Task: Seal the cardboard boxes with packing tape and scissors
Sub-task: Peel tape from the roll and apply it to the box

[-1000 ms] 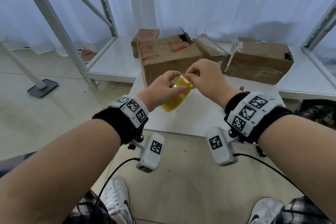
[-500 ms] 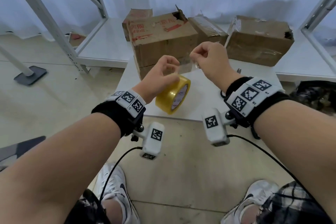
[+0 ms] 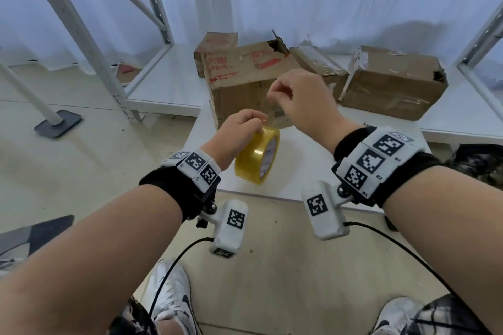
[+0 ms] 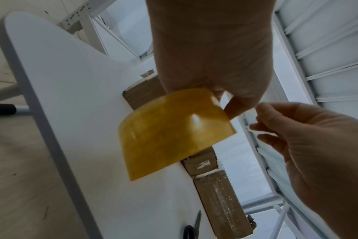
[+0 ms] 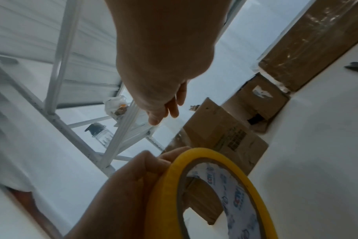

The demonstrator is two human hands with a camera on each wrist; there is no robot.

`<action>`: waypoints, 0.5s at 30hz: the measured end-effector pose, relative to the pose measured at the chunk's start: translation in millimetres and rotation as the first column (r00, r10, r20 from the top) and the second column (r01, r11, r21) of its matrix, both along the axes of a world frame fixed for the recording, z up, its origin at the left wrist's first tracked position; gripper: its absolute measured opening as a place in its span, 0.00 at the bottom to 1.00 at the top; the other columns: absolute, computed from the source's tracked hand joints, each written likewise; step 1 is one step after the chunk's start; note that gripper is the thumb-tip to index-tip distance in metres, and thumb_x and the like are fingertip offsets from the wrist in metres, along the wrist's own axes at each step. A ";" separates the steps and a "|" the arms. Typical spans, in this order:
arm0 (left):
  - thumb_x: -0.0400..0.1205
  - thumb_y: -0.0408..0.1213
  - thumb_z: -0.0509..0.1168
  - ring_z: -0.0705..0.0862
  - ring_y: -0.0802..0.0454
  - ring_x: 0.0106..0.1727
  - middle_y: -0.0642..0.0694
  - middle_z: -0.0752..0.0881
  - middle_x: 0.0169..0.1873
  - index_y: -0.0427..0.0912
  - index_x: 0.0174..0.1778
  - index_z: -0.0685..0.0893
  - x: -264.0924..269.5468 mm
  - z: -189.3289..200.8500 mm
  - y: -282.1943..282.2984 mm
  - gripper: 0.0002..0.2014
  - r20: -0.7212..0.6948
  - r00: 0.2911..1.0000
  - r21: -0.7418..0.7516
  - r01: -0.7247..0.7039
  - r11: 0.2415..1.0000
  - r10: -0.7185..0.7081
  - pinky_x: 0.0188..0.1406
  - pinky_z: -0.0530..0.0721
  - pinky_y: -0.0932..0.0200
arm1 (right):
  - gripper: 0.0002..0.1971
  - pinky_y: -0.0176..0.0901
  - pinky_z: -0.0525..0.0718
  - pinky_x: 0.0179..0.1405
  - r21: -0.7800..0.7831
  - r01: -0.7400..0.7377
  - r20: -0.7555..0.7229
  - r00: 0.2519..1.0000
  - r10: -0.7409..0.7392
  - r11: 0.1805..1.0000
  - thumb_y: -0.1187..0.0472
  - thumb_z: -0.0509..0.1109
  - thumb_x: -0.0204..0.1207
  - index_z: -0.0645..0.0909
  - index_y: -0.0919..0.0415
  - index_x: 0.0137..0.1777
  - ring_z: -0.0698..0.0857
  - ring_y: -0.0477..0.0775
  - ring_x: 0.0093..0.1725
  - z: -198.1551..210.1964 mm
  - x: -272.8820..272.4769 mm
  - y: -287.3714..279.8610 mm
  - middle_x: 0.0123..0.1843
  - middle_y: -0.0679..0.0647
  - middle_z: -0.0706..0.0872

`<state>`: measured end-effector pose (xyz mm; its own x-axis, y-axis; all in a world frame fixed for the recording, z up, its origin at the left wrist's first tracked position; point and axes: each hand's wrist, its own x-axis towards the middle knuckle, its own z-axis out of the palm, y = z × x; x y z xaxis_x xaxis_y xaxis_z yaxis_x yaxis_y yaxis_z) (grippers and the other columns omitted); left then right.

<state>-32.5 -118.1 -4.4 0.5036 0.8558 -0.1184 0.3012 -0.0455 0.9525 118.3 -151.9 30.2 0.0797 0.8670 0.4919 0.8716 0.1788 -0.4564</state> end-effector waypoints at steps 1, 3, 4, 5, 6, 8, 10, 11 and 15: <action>0.82 0.32 0.60 0.79 0.52 0.47 0.46 0.82 0.50 0.44 0.54 0.82 -0.7 4.6 2.0 0.08 0.010 1.000 0.004 -0.017 1.000 0.017 0.47 0.78 0.59 | 0.05 0.43 0.80 0.49 0.007 -0.009 0.013 1.000 0.009 1.000 0.60 0.70 0.79 0.87 0.60 0.46 0.80 0.49 0.47 8.2 -2.9 3.3 0.46 0.51 0.86; 0.83 0.39 0.65 0.80 0.52 0.46 0.46 0.83 0.46 0.43 0.50 0.83 -4.8 13.3 6.1 0.05 0.032 0.999 0.005 -0.028 1.000 0.028 0.45 0.80 0.61 | 0.06 0.42 0.80 0.50 -0.011 -0.027 0.027 0.999 0.028 1.000 0.60 0.70 0.79 0.87 0.60 0.47 0.81 0.48 0.47 24.7 -7.6 9.5 0.47 0.51 0.86; 0.82 0.41 0.67 0.81 0.52 0.46 0.46 0.83 0.46 0.43 0.50 0.83 -7.5 16.3 8.2 0.06 0.038 0.999 0.000 -0.014 1.000 0.014 0.44 0.80 0.61 | 0.06 0.42 0.80 0.50 -0.026 -0.038 0.037 0.999 0.039 0.999 0.59 0.70 0.79 0.87 0.59 0.48 0.81 0.48 0.47 31.8 -9.4 12.0 0.47 0.50 0.86; 0.82 0.42 0.68 0.81 0.52 0.47 0.46 0.83 0.47 0.43 0.51 0.82 -10.3 18.7 10.1 0.07 0.043 0.999 -0.012 0.012 1.000 -0.011 0.43 0.80 0.61 | 0.06 0.42 0.81 0.50 -0.038 -0.049 0.049 0.998 0.050 0.998 0.59 0.70 0.79 0.87 0.59 0.48 0.81 0.48 0.46 37.2 -11.0 14.2 0.46 0.49 0.86; 0.81 0.42 0.69 0.81 0.52 0.48 0.46 0.83 0.48 0.43 0.52 0.82 -13.0 20.8 11.6 0.08 0.037 0.999 -0.024 0.038 0.999 -0.037 0.42 0.80 0.62 | 0.05 0.43 0.81 0.50 -0.048 -0.057 0.060 0.996 0.060 0.997 0.59 0.70 0.79 0.87 0.59 0.47 0.81 0.47 0.45 41.1 -12.7 15.6 0.45 0.48 0.85; 0.80 0.42 0.70 0.82 0.50 0.51 0.46 0.82 0.51 0.45 0.55 0.80 -17.4 23.4 13.9 0.10 0.006 0.998 -0.037 0.067 0.997 -0.066 0.42 0.80 0.62 | 0.05 0.44 0.83 0.50 -0.063 -0.067 0.052 0.996 0.070 0.996 0.59 0.71 0.79 0.87 0.59 0.47 0.82 0.47 0.44 43.0 -14.6 17.0 0.43 0.46 0.83; 0.77 0.44 0.73 0.80 0.49 0.57 0.45 0.79 0.59 0.47 0.62 0.74 -21.4 24.9 17.4 0.21 -0.040 0.999 -0.013 0.031 0.999 -0.032 0.49 0.83 0.58 | 0.04 0.44 0.83 0.51 -0.081 -0.066 -0.002 0.998 0.066 0.995 0.60 0.71 0.78 0.86 0.60 0.46 0.82 0.46 0.43 40.8 -13.9 18.5 0.42 0.47 0.84; 0.75 0.46 0.75 0.78 0.47 0.61 0.45 0.75 0.63 0.50 0.66 0.69 -23.8 25.1 19.8 0.28 -0.074 0.997 0.011 -0.018 1.000 0.019 0.56 0.83 0.53 | 0.04 0.44 0.83 0.53 -0.095 -0.062 -0.043 0.997 0.058 0.993 0.61 0.71 0.78 0.86 0.60 0.45 0.82 0.46 0.43 38.1 -12.4 20.0 0.43 0.48 0.84; 0.69 0.49 0.79 0.74 0.40 0.68 0.43 0.67 0.72 0.59 0.75 0.53 -33.6 31.2 26.5 0.47 -0.251 0.950 0.069 -0.176 0.982 0.188 0.68 0.77 0.38 | 0.09 0.48 0.75 0.67 -0.233 -0.010 -0.158 0.987 -0.027 0.972 0.58 0.73 0.76 0.83 0.52 0.34 0.79 0.49 0.54 24.1 -5.5 29.0 0.49 0.49 0.81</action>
